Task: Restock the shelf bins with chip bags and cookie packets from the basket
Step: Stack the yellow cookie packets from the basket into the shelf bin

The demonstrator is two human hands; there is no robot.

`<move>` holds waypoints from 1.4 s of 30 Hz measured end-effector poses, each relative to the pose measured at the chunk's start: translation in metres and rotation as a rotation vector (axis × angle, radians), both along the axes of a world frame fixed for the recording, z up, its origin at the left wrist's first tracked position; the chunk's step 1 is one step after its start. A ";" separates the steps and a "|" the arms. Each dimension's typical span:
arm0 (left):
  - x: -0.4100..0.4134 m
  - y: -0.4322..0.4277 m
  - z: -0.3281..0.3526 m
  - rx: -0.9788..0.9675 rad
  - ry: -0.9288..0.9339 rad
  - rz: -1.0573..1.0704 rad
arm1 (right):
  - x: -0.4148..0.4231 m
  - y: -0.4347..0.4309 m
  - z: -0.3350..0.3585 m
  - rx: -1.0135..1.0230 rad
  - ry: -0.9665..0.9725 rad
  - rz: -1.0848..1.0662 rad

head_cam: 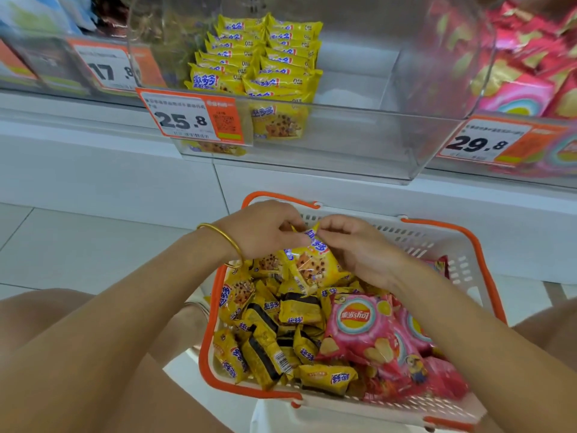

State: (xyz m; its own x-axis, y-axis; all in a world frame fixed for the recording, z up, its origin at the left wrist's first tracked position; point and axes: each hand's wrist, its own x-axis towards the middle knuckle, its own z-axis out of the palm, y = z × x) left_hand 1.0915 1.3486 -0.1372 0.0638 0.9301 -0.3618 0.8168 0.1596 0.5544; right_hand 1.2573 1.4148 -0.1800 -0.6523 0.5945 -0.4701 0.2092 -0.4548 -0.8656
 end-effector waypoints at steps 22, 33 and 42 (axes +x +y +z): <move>-0.039 0.016 0.055 1.037 0.229 0.567 | -0.098 0.087 0.165 1.198 -0.477 0.429; -0.040 0.012 0.048 1.005 0.379 0.511 | -0.133 0.096 0.147 1.534 -0.725 0.808; -0.034 0.007 0.046 1.084 0.376 0.448 | -0.112 0.100 0.153 1.460 -0.630 0.695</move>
State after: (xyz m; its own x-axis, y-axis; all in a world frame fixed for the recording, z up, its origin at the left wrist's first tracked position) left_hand 1.0574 1.3552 -0.0917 -0.2794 0.6739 0.6840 0.9458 0.0701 0.3172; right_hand 1.1453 1.5150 -0.0271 -0.8926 0.4378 -0.1071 0.4502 0.8778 -0.1638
